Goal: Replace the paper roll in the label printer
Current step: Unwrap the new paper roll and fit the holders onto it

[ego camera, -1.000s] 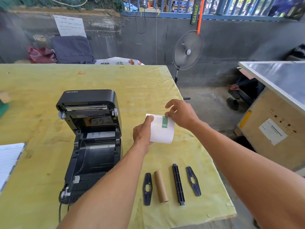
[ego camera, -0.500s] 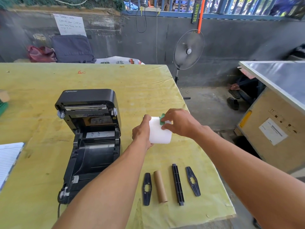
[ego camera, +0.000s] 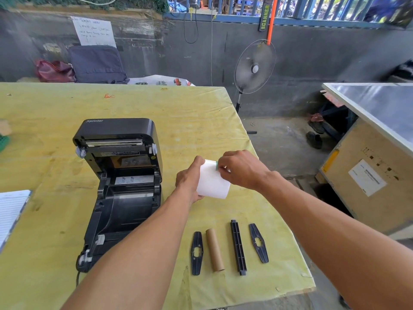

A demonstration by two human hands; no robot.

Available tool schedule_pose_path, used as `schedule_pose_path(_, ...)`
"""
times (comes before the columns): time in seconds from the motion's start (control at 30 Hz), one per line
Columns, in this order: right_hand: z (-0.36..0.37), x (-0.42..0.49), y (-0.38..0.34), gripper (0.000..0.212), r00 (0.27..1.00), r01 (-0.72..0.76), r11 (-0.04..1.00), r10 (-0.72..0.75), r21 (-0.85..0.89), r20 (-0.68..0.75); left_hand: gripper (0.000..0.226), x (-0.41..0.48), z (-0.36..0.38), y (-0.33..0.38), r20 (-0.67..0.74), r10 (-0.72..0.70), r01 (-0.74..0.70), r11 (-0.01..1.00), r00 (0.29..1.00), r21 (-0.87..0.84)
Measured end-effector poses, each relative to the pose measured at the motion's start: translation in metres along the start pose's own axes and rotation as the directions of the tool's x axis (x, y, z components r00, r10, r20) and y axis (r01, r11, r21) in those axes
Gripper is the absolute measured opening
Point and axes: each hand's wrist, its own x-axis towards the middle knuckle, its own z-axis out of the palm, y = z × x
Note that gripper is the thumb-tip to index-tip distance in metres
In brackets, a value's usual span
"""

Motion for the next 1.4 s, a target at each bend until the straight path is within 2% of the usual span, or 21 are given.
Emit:
schedule_pose_path(0.2, -0.003, 0.010, 0.009, 0.017, 0.980, -0.146, 0.960, 0.173, 0.240, -0.096, 0.038, 0.004, -0.003, -0.006, -0.004, 0.065, -0.065, 0.997, 0.998, 0.039)
schedule_pose_path(0.33, -0.002, 0.020, 0.021, 0.016, 0.952, -0.241, 0.916, 0.288, 0.320, -0.108, 0.029, 0.010, -0.005, -0.010, 0.005, 0.105, -0.105, 0.994, 0.994, 0.013)
schedule_pose_path(0.5, 0.006, 0.031, 0.038, 0.018, 0.896, -0.383, 0.826, 0.442, 0.415, -0.053, 0.038, 0.017, -0.004, -0.010, 0.013, 0.117, -0.116, 0.991, 0.993, -0.062)
schedule_pose_path(0.67, 0.025, 0.034, 0.060, 0.021, 0.842, -0.492, 0.764, 0.540, 0.418, 0.003, 0.024, 0.037, -0.005, -0.011, -0.050, 0.097, -0.101, 0.992, 0.994, -0.081)
schedule_pose_path(0.87, 0.064, 0.025, 0.076, 0.021, 0.859, -0.512, 0.837, 0.491, 0.196, 0.146, 0.024, 0.059, -0.001, -0.011, -0.146, 0.033, -0.050, 0.992, 0.989, -0.116)
schedule_pose_path(1.0, 0.099, 0.011, 0.077, 0.024, 0.905, -0.369, 0.930, 0.356, 0.014, 0.232, 0.023, 0.070, 0.002, -0.010, -0.171, -0.001, -0.023, 0.990, 0.985, -0.138)
schedule_pose_path(1.07, 0.114, 0.003, 0.072, 0.025, 0.905, -0.297, 0.954, 0.297, -0.045, 0.304, 0.023, 0.074, 0.005, -0.009, -0.180, -0.014, -0.010, 0.991, 0.984, -0.132)
schedule_pose_path(1.17, 0.126, -0.007, 0.067, 0.022, 0.889, -0.264, 0.964, 0.260, -0.042, 0.378, 0.024, 0.077, 0.010, -0.010, -0.181, -0.032, 0.009, 0.992, 0.983, -0.127)
schedule_pose_path(1.4, 0.130, -0.028, 0.056, 0.024, 0.881, -0.255, 0.966, 0.250, -0.043, 0.403, 0.028, 0.078, 0.018, -0.014, -0.157, -0.055, 0.037, 0.992, 0.986, -0.120)
